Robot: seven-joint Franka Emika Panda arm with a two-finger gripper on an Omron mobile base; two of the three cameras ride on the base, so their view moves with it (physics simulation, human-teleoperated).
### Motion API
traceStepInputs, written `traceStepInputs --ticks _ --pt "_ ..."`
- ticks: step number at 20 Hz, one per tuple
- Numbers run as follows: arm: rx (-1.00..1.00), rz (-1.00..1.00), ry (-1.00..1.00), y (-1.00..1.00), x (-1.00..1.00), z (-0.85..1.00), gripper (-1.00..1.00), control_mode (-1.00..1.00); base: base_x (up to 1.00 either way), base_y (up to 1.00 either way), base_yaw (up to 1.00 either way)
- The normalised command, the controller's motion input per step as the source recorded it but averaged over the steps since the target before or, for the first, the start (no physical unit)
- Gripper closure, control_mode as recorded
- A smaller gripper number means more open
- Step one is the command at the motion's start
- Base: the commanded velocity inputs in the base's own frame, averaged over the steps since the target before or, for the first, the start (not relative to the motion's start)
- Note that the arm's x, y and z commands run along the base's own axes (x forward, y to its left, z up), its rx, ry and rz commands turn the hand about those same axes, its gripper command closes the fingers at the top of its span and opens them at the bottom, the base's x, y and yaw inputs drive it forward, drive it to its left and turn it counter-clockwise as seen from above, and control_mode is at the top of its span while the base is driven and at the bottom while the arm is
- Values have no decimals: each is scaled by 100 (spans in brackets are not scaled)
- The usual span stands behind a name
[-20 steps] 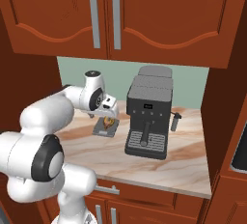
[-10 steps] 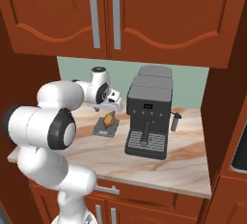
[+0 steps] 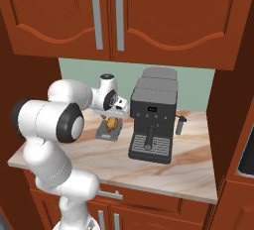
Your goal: Take the chicken drumstick from the fridge and place it on the digital scale on the counter by the fridge. Wait a few seconds for a reading, then move it to the plate on the dining counter.
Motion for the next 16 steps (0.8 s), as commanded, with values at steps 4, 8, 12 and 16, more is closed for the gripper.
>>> traceStepInputs --ticks 4,8,12,16 --pt "0 0 0 0 0 -53 -100 -100 0 0 0" --pt "1 0 0 0 2 -38 -100 -100 0 0 0" --pt "0 0 0 0 9 -23 -100 -100 0 0 0" --pt "1 0 0 1 32 -2 -100 -100 0 0 0"
